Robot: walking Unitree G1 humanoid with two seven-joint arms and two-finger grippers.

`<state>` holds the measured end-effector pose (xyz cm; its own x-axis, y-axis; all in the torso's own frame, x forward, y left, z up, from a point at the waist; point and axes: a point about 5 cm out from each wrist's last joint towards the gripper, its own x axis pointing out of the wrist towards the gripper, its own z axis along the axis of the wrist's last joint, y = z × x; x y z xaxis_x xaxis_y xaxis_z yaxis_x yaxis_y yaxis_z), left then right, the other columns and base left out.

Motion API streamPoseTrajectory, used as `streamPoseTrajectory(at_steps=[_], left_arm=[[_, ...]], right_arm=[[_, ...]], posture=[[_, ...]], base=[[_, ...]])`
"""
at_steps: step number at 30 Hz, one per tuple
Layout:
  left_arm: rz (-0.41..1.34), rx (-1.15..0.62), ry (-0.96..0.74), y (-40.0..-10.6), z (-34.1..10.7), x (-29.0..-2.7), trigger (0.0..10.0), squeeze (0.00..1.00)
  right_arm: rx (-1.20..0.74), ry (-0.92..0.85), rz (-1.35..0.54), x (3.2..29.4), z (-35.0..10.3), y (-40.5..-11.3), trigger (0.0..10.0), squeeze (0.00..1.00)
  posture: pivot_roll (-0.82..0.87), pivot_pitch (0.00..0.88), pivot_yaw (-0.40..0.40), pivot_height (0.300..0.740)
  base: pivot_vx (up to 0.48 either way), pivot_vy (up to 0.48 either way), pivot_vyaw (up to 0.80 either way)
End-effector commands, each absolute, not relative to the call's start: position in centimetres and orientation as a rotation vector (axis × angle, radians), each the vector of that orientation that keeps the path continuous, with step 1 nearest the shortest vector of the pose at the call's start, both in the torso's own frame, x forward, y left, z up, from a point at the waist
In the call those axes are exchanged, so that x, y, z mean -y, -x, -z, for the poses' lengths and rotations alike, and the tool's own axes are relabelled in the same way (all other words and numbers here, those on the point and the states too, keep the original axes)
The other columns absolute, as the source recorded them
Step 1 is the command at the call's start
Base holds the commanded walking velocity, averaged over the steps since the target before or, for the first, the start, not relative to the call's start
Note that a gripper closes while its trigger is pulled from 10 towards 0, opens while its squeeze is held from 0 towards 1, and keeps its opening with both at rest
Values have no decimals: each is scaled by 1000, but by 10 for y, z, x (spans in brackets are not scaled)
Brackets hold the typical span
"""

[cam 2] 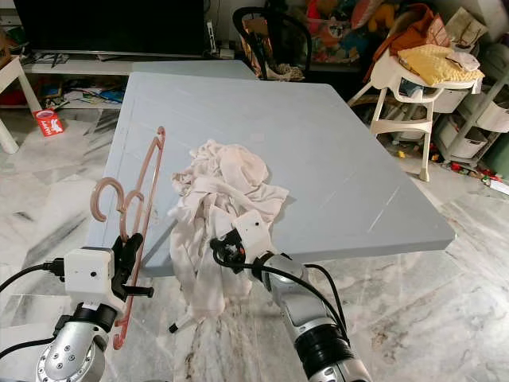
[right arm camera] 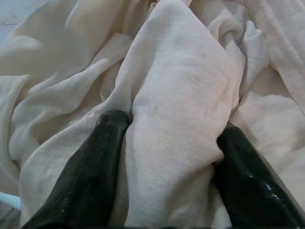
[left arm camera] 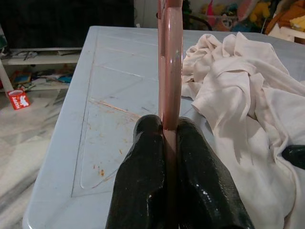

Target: Hang hanger

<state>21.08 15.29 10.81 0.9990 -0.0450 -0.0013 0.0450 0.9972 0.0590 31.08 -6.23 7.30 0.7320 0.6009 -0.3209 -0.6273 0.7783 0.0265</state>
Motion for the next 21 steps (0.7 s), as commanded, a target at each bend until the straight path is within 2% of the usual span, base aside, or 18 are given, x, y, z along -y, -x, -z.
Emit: streamPoseTrajectory(at_steps=[1,14,19,21], left_arm=[[50,-35,-59,-209,-102,-151,10000,0],[49,-20,-61,-213,-107,-152,10000,0],[44,4,-32,-216,-114,-152,10000,0],[48,6,-31,-217,-115,-151,10000,0]], right_arm=[[-413,98,-594,80,-56,-309,0,0],[-306,19,-514,81,-73,-324,0,0],[-176,-37,-462,81,-108,-351,0,0],[-169,-42,-454,81,-111,-353,0,0]], posture=[[188,60,-109,740],[192,59,-103,740],[192,62,-101,740],[192,62,-101,740]], base=[[0,0,0],[0,0,0],[0,0,0],[0,0,0]])
